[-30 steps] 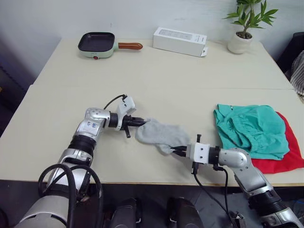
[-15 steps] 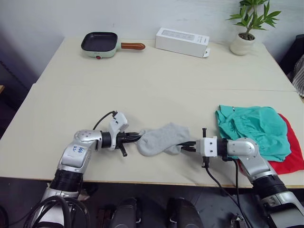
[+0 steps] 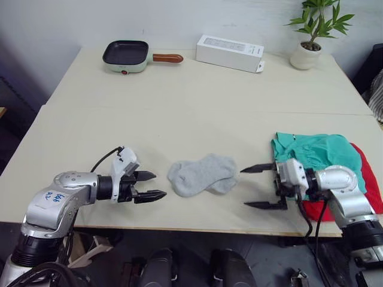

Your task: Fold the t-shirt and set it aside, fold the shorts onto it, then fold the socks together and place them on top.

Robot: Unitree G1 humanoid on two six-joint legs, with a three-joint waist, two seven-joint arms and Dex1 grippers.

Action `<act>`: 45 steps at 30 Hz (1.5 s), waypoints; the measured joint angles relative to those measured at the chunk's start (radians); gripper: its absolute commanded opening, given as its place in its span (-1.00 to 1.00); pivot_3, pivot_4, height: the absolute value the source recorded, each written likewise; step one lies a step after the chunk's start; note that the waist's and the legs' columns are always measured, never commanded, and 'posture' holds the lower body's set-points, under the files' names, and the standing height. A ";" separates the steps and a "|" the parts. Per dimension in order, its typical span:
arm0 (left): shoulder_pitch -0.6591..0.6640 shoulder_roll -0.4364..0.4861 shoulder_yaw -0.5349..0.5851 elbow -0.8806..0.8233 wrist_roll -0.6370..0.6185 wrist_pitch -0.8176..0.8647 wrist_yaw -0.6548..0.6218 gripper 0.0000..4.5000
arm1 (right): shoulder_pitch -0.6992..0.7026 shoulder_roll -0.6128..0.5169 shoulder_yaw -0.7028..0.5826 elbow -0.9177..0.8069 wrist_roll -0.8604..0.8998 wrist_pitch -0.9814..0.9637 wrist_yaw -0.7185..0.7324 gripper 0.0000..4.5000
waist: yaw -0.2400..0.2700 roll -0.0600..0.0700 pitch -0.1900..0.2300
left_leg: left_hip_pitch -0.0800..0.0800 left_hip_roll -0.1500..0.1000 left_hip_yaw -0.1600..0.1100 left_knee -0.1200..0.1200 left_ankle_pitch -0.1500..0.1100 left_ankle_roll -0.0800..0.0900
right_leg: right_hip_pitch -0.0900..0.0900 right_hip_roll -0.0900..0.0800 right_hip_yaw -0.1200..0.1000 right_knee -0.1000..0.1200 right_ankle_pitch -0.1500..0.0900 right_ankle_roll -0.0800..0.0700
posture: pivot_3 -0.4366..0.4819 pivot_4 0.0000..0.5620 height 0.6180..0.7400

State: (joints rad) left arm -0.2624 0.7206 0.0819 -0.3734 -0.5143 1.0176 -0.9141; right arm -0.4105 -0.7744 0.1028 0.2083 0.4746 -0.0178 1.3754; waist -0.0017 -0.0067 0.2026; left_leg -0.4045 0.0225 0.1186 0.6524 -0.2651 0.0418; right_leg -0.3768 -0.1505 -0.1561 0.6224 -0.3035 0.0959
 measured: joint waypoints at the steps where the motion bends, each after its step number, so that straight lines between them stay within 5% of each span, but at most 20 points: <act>1: -0.003 -0.014 -0.002 -0.007 -0.014 0.019 0.009 0.80 | -0.028 0.001 -0.002 0.001 0.007 0.072 -0.033 0.99 | 0.000 0.000 0.000 | 0.000 0.000 0.000 0.000 0.000 0.000 | 0.000 0.000 0.000 0.000 0.000 0.000 | -0.05 -0.47 1.00; 6: -0.082 -0.197 -0.027 -0.001 -0.027 0.209 0.226 0.80 | -0.239 0.031 0.009 0.038 0.051 0.620 -0.226 0.99 | 0.002 0.000 0.000 | -0.001 0.001 -0.001 -0.001 0.001 -0.002 | -0.002 0.001 -0.001 0.000 0.001 -0.002 | -0.05 -0.47 1.00; 11: -0.116 -0.239 -0.045 -0.027 -0.037 0.303 0.314 0.80 | -0.331 0.086 0.090 0.168 -0.048 0.756 -0.278 0.99 | 0.002 0.000 0.000 | -0.001 -0.001 0.001 -0.003 0.001 -0.002 | -0.001 0.002 -0.002 0.002 0.000 -0.002 | -0.05 -0.47 1.00; 12: -0.117 -0.240 -0.044 -0.028 -0.039 0.309 0.323 0.63 | -0.347 0.100 0.091 0.187 -0.061 0.756 -0.276 1.00 | 0.001 0.000 0.000 | -0.001 -0.001 0.002 -0.002 0.001 -0.002 | -0.001 0.002 -0.001 0.002 0.000 -0.002 | -0.05 -0.47 1.00; 16: -0.121 -0.241 -0.051 -0.027 -0.039 0.326 0.355 0.16 | -0.373 0.139 0.097 0.219 -0.104 0.747 -0.274 0.57 | 0.000 0.000 0.000 | -0.001 -0.002 0.002 -0.002 0.002 0.000 | -0.001 0.002 -0.001 0.000 0.001 -0.001 | -0.05 -0.47 1.00; 24: -0.104 -0.239 -0.062 -0.038 -0.058 0.364 0.367 -1.00 | -0.355 0.164 0.096 0.209 -0.122 0.756 -0.258 -0.69 | 0.000 0.000 0.000 | -0.001 -0.001 0.001 -0.004 0.002 -0.002 | -0.001 0.002 -0.001 0.000 0.001 -0.001 | -0.05 -0.47 1.00; 26: -0.101 -0.239 -0.061 -0.039 -0.064 0.365 0.369 -1.00 | -0.343 0.164 0.091 0.199 -0.122 0.761 -0.260 -0.99 | 0.000 0.000 0.000 | -0.001 -0.001 0.001 -0.004 0.002 -0.002 | -0.001 0.002 -0.001 0.000 0.001 -0.001 | -0.05 -0.47 1.00; 38: -0.122 -0.224 0.089 -0.026 -0.194 0.421 0.326 -1.00 | -0.246 0.164 -0.027 0.045 -0.073 0.771 -0.303 -0.99 | 0.000 0.000 0.000 | -0.002 -0.001 0.001 -0.004 0.002 -0.003 | -0.003 0.002 -0.001 -0.001 0.001 -0.001 | -0.05 -0.47 1.00; 45: -0.164 -0.139 0.107 0.033 -0.234 0.429 0.285 -1.00 | -0.184 0.164 -0.095 -0.056 -0.019 0.807 -0.339 -0.99 | 0.000 0.000 0.000 | -0.003 -0.001 0.002 -0.004 0.003 -0.003 | -0.005 0.002 0.000 -0.001 0.001 -0.001 | -0.05 -0.47 1.00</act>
State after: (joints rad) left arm -0.4269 0.5813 0.1892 -0.3409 -0.7484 1.4469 -0.6294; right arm -0.5942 -0.6102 0.0080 0.1523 0.4552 0.7889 1.0364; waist -0.0012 -0.0068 0.2023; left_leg -0.4071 0.0214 0.1203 0.6480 -0.2626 0.0390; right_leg -0.3815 -0.1484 -0.1564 0.6218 -0.3025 0.0949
